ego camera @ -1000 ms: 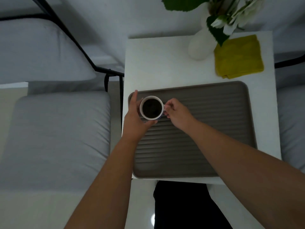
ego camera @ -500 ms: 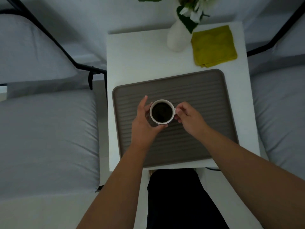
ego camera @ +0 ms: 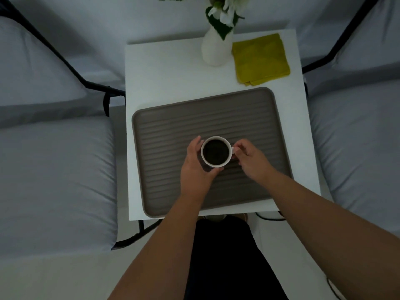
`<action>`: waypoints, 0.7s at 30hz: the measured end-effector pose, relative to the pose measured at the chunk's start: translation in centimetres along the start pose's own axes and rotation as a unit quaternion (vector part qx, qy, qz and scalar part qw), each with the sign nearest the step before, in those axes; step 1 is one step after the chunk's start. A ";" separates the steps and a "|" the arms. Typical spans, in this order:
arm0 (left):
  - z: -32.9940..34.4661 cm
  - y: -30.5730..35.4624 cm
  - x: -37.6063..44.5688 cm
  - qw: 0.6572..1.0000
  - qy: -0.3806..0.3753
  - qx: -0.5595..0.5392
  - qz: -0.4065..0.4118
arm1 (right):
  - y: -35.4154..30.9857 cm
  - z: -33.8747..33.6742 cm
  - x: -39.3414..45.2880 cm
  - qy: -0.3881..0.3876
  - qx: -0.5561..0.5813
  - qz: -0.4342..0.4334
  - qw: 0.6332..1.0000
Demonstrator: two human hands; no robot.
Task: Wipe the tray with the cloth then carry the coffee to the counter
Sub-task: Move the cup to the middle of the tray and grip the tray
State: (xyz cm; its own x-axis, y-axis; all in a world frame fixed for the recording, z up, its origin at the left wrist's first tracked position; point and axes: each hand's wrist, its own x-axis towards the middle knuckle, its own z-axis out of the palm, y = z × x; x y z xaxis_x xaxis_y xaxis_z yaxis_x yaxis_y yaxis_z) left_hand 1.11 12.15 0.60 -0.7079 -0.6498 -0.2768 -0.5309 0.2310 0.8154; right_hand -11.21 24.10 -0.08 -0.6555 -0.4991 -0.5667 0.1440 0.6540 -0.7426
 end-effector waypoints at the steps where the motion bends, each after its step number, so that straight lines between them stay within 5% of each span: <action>1: 0.1 0.0 0.0 1.000 -0.003 0.001 0.002 | 0.0 0.0 -0.1 -0.001 0.004 0.001 1.000; 6: -1.2 -0.1 -0.2 0.999 -0.049 0.002 -0.005 | 0.3 -0.5 -0.3 0.040 0.052 0.023 0.998; 9: -3.7 -1.0 -0.5 0.999 -0.032 -0.011 -0.033 | 0.3 -2.3 -0.6 0.152 0.066 0.039 0.985; 14: -8.9 -5.2 -0.3 0.992 0.069 0.064 -0.082 | 3.0 -5.6 -0.4 0.340 -0.066 0.066 0.936; 21: -10.6 -8.7 -0.6 0.974 0.143 0.091 -0.152 | 5.2 -6.0 0.0 0.272 -0.054 0.082 0.957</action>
State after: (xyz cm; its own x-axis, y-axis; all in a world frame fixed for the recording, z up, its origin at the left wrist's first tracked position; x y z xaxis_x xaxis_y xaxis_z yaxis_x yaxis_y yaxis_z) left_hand 11.10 2.84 -0.95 -0.3610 -0.8771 -0.3168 -0.7877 0.1050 0.6070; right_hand -14.94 30.95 -1.83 -0.9240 -0.0336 -0.3809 0.2200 0.7680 -0.6015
